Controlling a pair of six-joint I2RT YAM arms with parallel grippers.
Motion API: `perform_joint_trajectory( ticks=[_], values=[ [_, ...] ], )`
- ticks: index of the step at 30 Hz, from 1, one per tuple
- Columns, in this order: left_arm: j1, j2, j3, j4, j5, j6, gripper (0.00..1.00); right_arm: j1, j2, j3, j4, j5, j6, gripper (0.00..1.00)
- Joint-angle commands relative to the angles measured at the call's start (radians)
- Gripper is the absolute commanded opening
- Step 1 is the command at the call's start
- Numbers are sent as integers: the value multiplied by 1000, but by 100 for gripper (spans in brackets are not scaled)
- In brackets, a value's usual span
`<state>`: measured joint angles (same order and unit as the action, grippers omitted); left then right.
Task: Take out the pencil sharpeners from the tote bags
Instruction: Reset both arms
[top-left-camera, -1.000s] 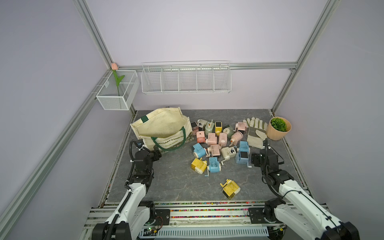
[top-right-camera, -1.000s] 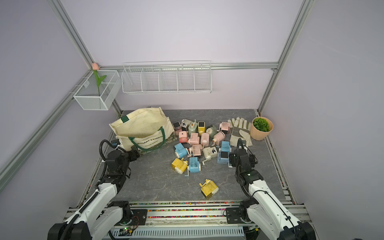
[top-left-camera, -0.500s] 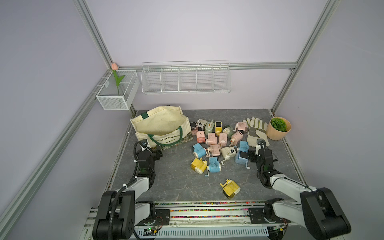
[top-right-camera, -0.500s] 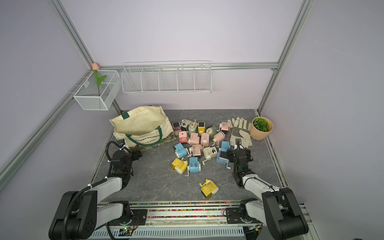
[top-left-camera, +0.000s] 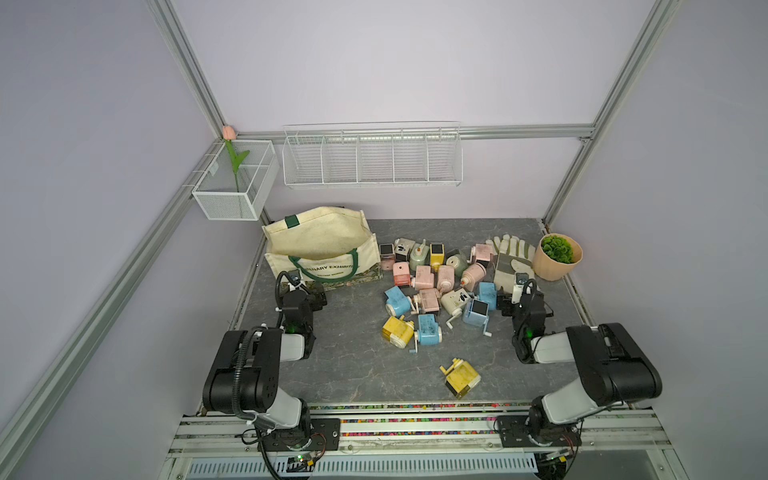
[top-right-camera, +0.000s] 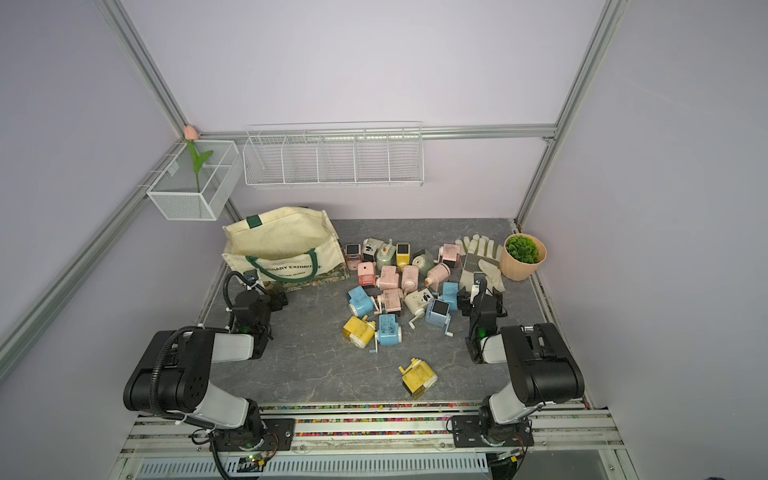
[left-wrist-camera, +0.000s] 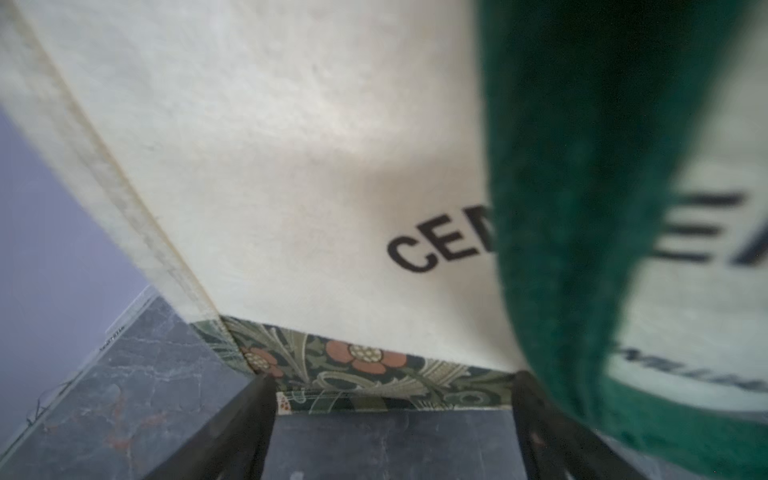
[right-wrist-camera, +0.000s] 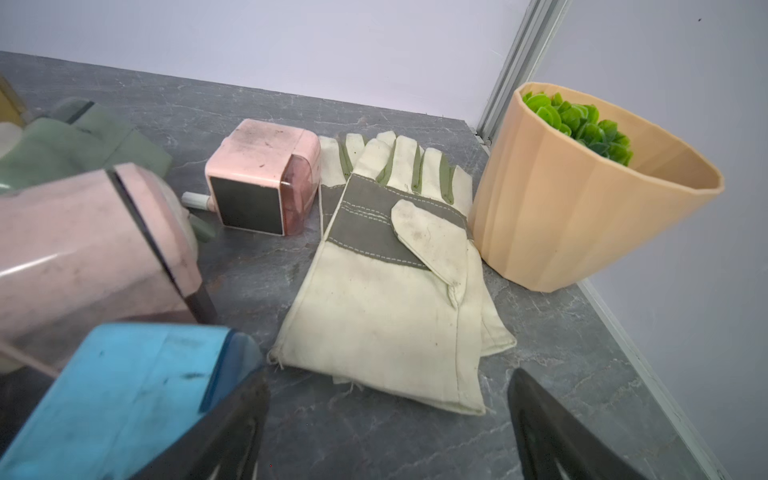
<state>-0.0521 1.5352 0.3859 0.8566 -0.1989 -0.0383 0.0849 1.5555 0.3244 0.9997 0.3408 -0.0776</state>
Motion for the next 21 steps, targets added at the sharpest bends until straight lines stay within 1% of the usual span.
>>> perform_joint_trajectory(
  ticks=[1,3,5,7,18,20,21],
  values=[
    [1,-1,25,-13,-26,12,99,-19,-12,27,-48,-46,35,90],
    [1,18,8,49,-25,17,99,-19,-13,27,-45,-46,36,90],
    [1,5,18,9,-19,12,99,-20,-11,25,-40,-48,34,90],
    [1,15,10,40,-24,15,99,-20,-12,27,-44,-49,36,90],
    [1,14,11,37,-23,14,99,-22,-10,28,-48,-50,35,90],
    [1,15,10,37,-22,14,99,-29,-7,39,-64,-69,40,90],
    [1,15,11,37,-23,14,99,-42,-9,49,-87,-101,46,90]
  ],
)
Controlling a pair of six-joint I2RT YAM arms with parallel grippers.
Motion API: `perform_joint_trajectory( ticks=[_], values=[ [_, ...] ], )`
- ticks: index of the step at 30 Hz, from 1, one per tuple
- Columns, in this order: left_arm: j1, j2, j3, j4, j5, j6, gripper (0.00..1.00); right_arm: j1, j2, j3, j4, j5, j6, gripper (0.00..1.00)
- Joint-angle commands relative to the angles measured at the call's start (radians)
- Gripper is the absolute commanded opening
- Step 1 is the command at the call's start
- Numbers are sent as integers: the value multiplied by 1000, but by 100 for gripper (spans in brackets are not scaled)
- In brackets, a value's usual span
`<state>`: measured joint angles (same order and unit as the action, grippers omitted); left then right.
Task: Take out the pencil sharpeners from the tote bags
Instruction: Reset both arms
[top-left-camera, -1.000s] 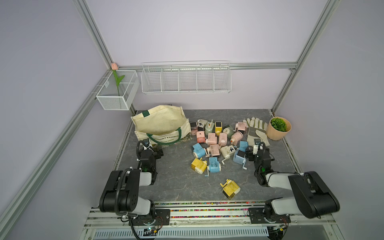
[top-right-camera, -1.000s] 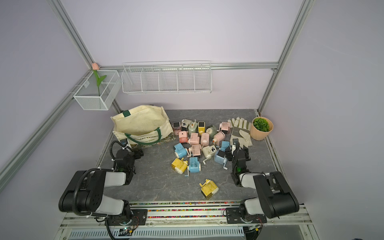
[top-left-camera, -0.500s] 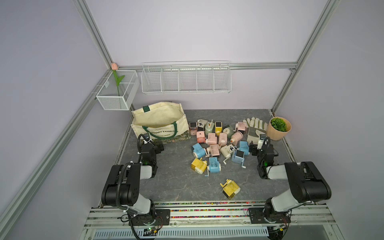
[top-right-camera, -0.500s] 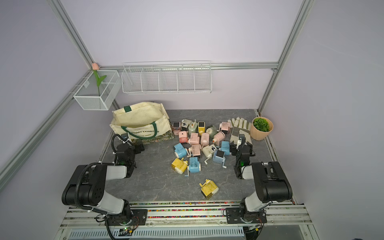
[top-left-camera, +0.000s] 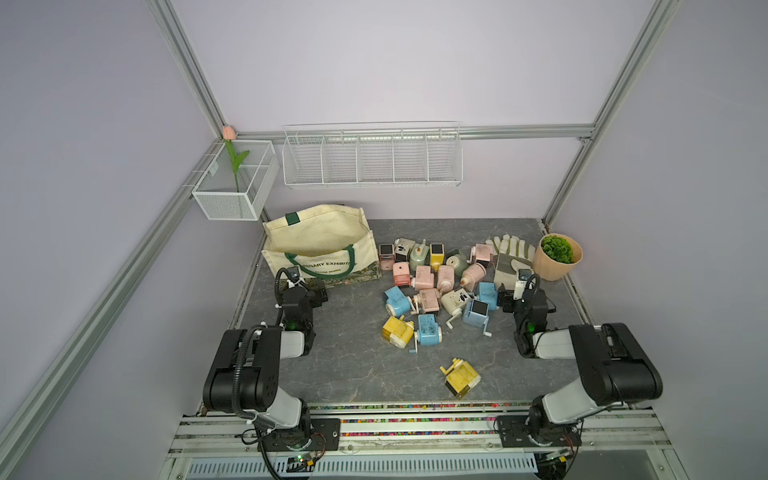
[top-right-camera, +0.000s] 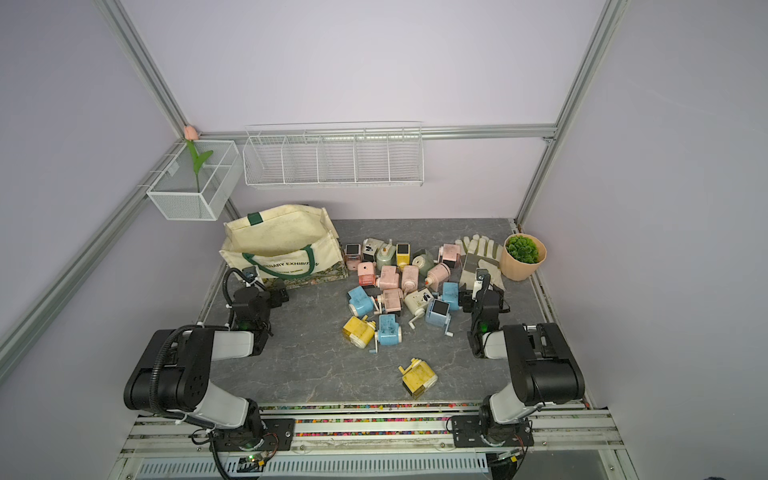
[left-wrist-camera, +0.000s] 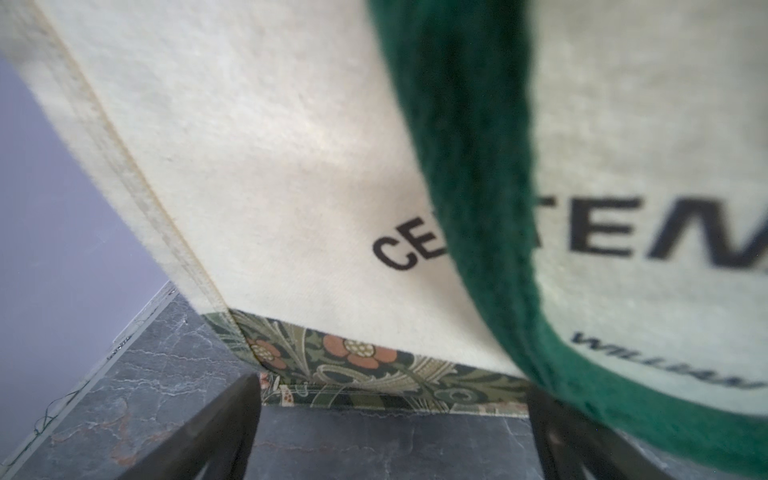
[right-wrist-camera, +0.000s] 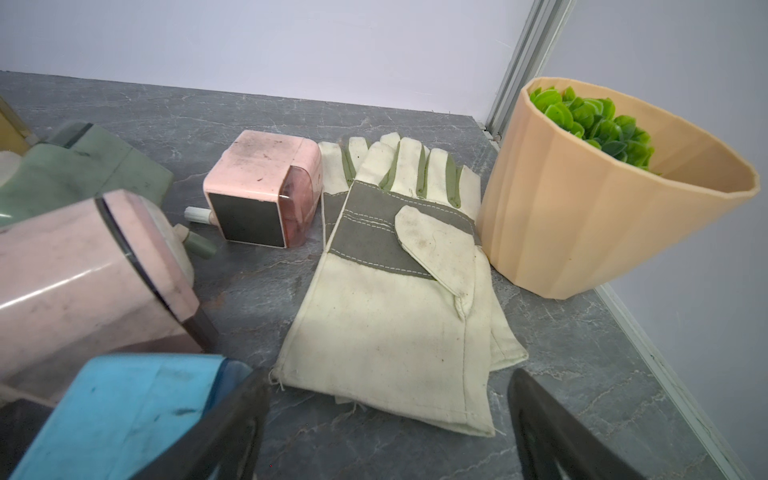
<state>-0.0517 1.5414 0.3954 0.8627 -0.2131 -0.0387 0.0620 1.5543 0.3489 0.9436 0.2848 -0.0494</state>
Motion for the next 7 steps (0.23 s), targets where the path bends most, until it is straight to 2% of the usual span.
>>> perform_joint_trajectory(
  ticks=[1,7],
  values=[
    [0,7,2,31,-8,14,99,-29,-11,29,-46,-66,23,90],
    [1,8,1,30,-9,14,99,-30,-14,20,-33,-67,23,90]
  ],
)
